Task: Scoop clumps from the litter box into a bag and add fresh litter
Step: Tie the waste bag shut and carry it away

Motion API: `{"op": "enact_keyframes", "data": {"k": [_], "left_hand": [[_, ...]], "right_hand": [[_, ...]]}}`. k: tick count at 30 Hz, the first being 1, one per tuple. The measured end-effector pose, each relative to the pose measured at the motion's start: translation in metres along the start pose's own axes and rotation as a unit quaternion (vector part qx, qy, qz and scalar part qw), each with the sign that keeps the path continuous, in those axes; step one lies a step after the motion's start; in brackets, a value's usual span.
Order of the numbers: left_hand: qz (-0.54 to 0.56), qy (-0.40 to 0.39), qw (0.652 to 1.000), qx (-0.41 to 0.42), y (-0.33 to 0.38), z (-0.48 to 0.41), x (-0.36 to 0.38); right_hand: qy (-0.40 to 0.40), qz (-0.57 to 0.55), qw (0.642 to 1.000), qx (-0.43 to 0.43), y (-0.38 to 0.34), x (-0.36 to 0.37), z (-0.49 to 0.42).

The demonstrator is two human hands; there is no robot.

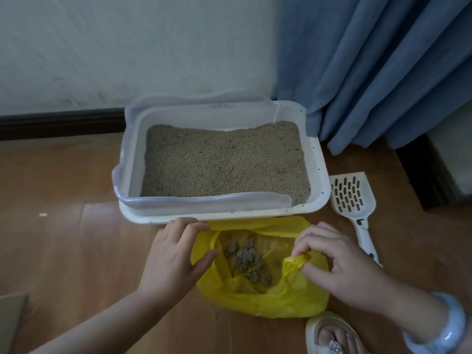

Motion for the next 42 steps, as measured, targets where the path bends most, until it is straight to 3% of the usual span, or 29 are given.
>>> {"op": "enact_keyframes", "data": {"k": [3, 6, 12, 16, 21, 24, 27, 31, 39, 42], "left_hand": [[-0.012, -0.063, 0.997, -0.05, -0.013, 0.015, 0.021], [-0.076, -0.122, 0.989, -0.022, -0.011, 0.024, 0.036], [-0.166, -0.16, 0.971, -0.058, -0.018, 0.022, 0.057], [-0.162, -0.21, 0.961, -0.082, -0.026, 0.026, 0.073], [0.008, -0.127, 0.989, -0.08, -0.018, 0.021, 0.049], [0.153, -0.081, 0.983, -0.053, 0.002, 0.004, 0.019], [0.27, -0.085, 0.959, -0.02, 0.027, -0.02, 0.002], [0.446, -0.146, 0.882, -0.042, 0.055, -0.044, 0.009], [0.475, -0.166, 0.863, -0.049, 0.073, -0.062, 0.028], [0.508, -0.212, 0.833, -0.057, 0.079, -0.059, 0.04]], "right_hand": [[-0.002, -0.027, 1.0, 0.004, -0.002, 0.009, -0.009], [-0.009, -0.057, 0.998, 0.017, 0.002, 0.019, -0.015], [-0.03, -0.052, 0.997, 0.039, 0.013, 0.032, -0.023], [-0.047, -0.059, 0.996, 0.045, 0.015, 0.038, -0.028], [-0.054, -0.121, 0.99, 0.052, 0.006, 0.04, -0.036], [-0.047, -0.163, 0.984, 0.057, -0.002, 0.036, -0.038], [-0.031, -0.209, 0.974, 0.084, -0.004, 0.029, -0.038], [-0.001, -0.249, 0.964, 0.098, -0.006, 0.02, -0.037], [0.046, -0.25, 0.962, 0.099, -0.001, 0.005, -0.022], [0.06, -0.24, 0.964, 0.099, 0.0, 0.003, -0.017]]}}
Point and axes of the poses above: each hand's wrist, its own z-axis away from the middle knuckle, its own x-axis out of the palm, y = z × x, the point moved 10 cm from there along -z, towards the middle knuckle, and after that the axes turned 7 degrees about -z, right-handed, at the moved point
